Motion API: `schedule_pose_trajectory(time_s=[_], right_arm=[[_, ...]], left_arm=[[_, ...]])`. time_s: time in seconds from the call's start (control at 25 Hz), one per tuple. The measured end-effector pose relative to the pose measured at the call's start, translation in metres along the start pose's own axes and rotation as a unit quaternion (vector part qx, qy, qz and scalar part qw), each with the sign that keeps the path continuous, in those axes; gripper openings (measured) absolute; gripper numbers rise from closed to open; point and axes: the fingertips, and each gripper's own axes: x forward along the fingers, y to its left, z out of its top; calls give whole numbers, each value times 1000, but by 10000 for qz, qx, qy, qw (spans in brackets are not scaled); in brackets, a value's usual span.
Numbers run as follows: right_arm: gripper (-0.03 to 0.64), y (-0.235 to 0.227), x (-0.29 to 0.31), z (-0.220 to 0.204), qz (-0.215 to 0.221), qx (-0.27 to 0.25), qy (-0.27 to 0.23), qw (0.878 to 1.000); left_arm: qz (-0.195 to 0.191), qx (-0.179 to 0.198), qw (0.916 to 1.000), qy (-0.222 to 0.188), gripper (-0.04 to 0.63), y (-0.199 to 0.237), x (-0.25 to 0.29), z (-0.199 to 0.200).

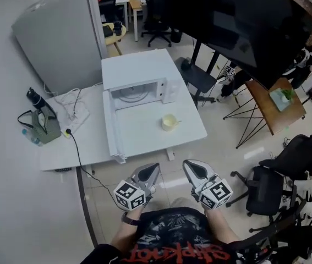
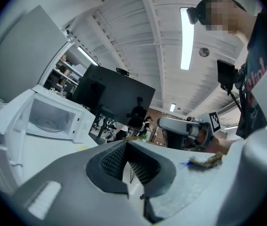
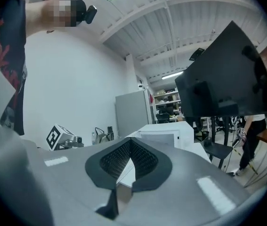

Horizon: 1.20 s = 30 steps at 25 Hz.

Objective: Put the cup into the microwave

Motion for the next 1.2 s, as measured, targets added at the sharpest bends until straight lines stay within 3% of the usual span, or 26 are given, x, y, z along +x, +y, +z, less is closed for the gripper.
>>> schedule_pose_trajectory(time_s=[0.16,0.24,0.4,0.56,0.68,0.76,0.92,1.04,1.2], right_arm=[[3,9,40,-22,1132,72,231,9933],[23,-5,61,-37,1430,-29,432,9888],[175,-72,106,-71,1433,-359,914,9848],[285,-141,138,-109,1801,-839,1533,9680],[385,-180,160,-131,1965,-785,1735,9618],[407,-197,174,-147,2034,-844,1862,9575],[502,-219,191,-201,2027,-1347,2622,9338],[512,-235,203,-238,2077,-1559,3044,9165],[509,-252,232,-271,1921,-1478,3272,9133]], left_arm=[[545,-416,9976,38,0,54,-9,-11],[740,-575,9956,79,0,76,0,-18],[1024,-710,9918,269,0,110,39,-22],[1218,-871,9885,220,0,119,87,-3],[1047,-280,9941,104,0,110,109,26],[1218,-7,9925,109,0,115,114,42],[1627,-182,9860,323,0,142,119,42],[1596,-230,9862,374,0,154,134,34],[1370,25,9898,379,0,152,147,47]])
